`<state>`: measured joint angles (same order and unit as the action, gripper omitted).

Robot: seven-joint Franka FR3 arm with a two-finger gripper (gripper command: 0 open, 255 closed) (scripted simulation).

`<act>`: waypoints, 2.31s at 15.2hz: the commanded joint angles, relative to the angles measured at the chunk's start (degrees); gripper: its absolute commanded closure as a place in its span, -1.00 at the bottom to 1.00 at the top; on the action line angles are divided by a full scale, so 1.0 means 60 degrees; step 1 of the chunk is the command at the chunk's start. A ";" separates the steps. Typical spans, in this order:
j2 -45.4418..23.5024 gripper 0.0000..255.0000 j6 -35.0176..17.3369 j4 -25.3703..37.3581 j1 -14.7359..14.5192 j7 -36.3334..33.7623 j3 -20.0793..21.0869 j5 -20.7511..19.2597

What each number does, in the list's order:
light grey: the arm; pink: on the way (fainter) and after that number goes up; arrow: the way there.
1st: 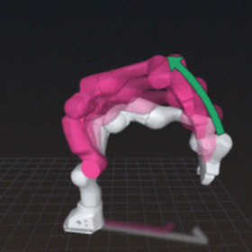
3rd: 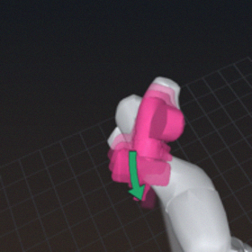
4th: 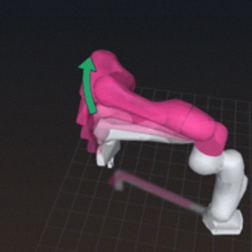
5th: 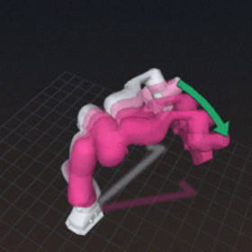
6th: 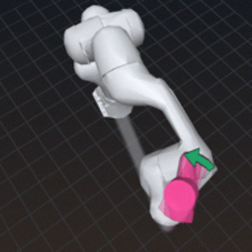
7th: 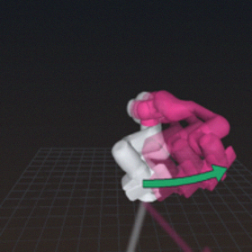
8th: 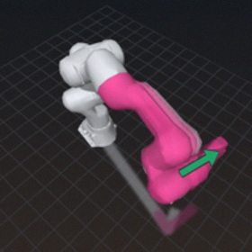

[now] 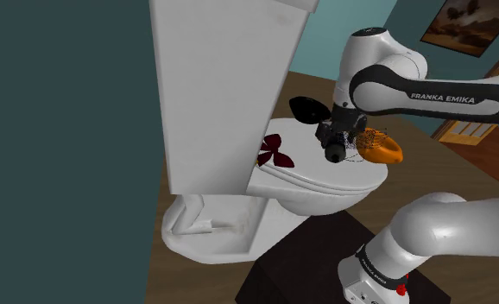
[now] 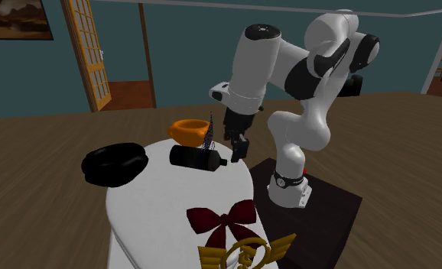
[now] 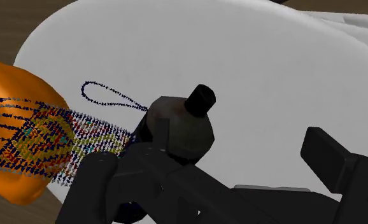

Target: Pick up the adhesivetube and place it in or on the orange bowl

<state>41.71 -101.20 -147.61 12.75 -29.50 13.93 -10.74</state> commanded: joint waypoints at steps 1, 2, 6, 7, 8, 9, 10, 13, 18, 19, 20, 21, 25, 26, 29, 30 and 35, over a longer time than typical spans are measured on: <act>-0.0297 -1.00 -0.0435 -0.0365 0.0498 -0.0990 0.0453 -0.0634; -0.0501 -1.00 -0.0607 -0.0480 0.0767 -0.1490 0.0680 -0.0953; -0.0771 -1.00 -0.1040 -0.0813 0.1129 -0.2091 0.0868 -0.1411; -0.0788 -1.00 -0.1174 -0.0922 0.1157 -0.2104 0.0838 -0.1456; -0.0808 -1.00 -0.1309 -0.1029 0.1187 -0.2118 0.0810 -0.1503; -0.0830 -1.00 -0.1446 -0.1135 0.1219 -0.2132 0.0781 -0.1551; -0.0856 -1.00 -0.1583 -0.1239 0.1252 -0.2148 0.0753 -0.1602; -0.0901 -1.00 -0.1802 -0.1399 0.1309 -0.2176 0.0710 -0.1686; -0.0902 -1.00 -0.1803 -0.1398 0.1310 -0.2176 0.0710 -0.1686; -0.0901 -1.00 -0.1801 -0.1397 0.1309 -0.2176 0.0710 -0.1685; -0.0901 1.00 -0.1801 -0.1397 0.1309 -0.2176 0.0710 -0.1685; -0.0901 1.00 -0.1801 -0.1397 0.1309 -0.2176 0.0710 -0.1685; -0.0902 1.00 -0.1800 -0.1396 0.1309 -0.2175 0.0710 -0.1686; -0.0902 1.00 -0.1801 -0.1396 0.1310 -0.2174 0.0709 -0.1687; -0.0902 1.00 -0.1803 -0.1398 0.1310 -0.2176 0.0710 -0.1686; -0.0835 1.00 -0.1670 -0.1316 0.1297 -0.2102 0.0689 -0.1662; -0.0562 1.00 -0.1027 -0.0868 0.1258 -0.1758 0.0600 -0.1575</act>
<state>37.57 -108.57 -153.41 20.44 -40.72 17.73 -20.38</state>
